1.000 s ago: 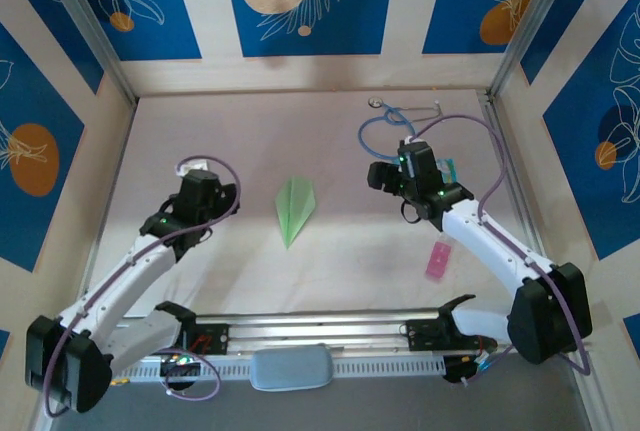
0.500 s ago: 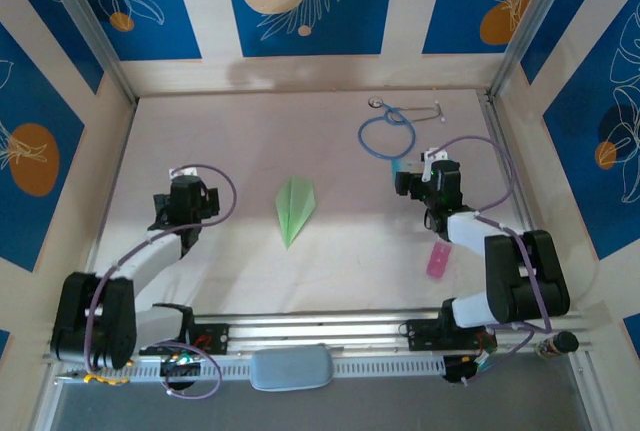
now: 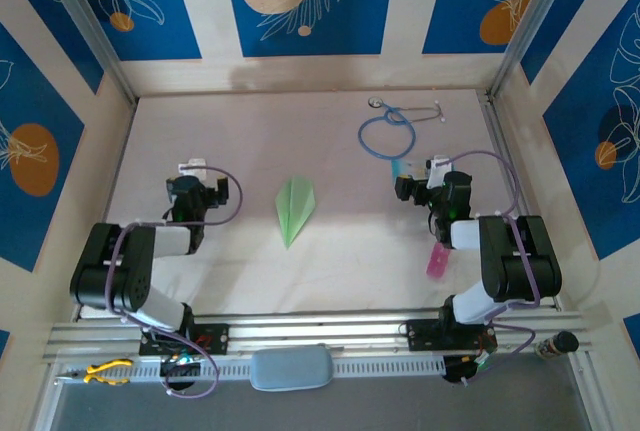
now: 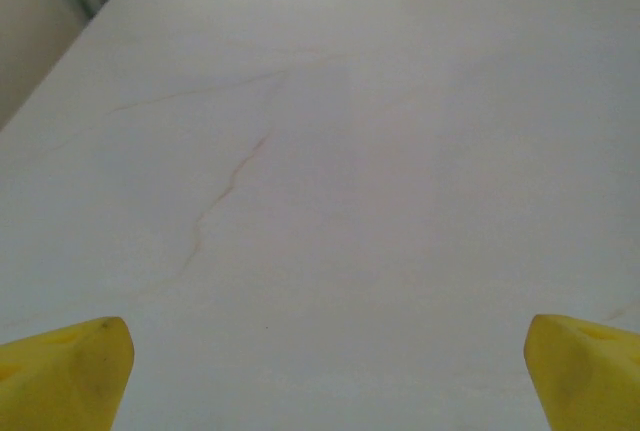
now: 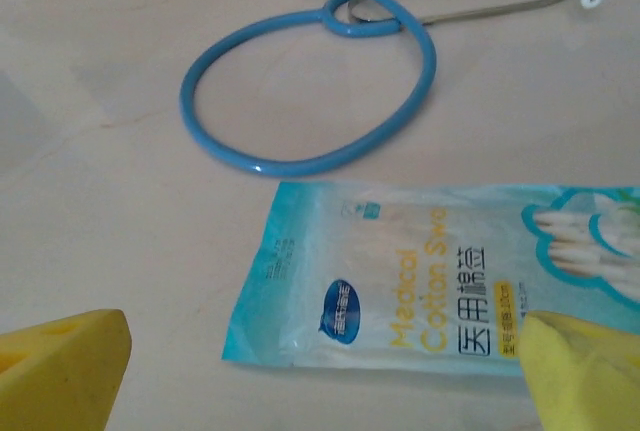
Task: Fold a paper plane with a square sheet of paper (pick it up from the middle)
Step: Reset both arms
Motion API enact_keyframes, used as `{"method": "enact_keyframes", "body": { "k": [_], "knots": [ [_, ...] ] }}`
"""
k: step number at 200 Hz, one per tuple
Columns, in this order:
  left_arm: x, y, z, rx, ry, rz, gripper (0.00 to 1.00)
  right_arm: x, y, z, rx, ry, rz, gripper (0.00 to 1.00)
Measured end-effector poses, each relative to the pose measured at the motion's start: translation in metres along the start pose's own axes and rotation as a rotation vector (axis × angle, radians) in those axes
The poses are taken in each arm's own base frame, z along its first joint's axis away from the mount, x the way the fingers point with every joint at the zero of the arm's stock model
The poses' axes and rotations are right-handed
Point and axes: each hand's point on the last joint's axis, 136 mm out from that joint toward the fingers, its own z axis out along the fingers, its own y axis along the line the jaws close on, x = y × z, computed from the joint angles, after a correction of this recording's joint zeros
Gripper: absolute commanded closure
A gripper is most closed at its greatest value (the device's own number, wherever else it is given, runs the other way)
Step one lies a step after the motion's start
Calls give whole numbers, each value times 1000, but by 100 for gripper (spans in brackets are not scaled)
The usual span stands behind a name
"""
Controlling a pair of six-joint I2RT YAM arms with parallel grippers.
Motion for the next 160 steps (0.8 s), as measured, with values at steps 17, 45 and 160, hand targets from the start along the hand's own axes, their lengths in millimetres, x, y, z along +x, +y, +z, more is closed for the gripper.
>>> {"method": "enact_keyframes", "body": {
  "k": [17, 45, 160],
  "knots": [
    [16, -3, -1, 15, 16, 7, 0, -1, 0, 0, 0, -2, 0, 1],
    [9, -2, -2, 12, -21, 0, 0, -1, -1, 0, 4, -3, 0, 1],
    [-1, -10, -3, 68, -63, 3, 0, -1, -1, 0, 7, -6, -1, 1]
  ]
}}
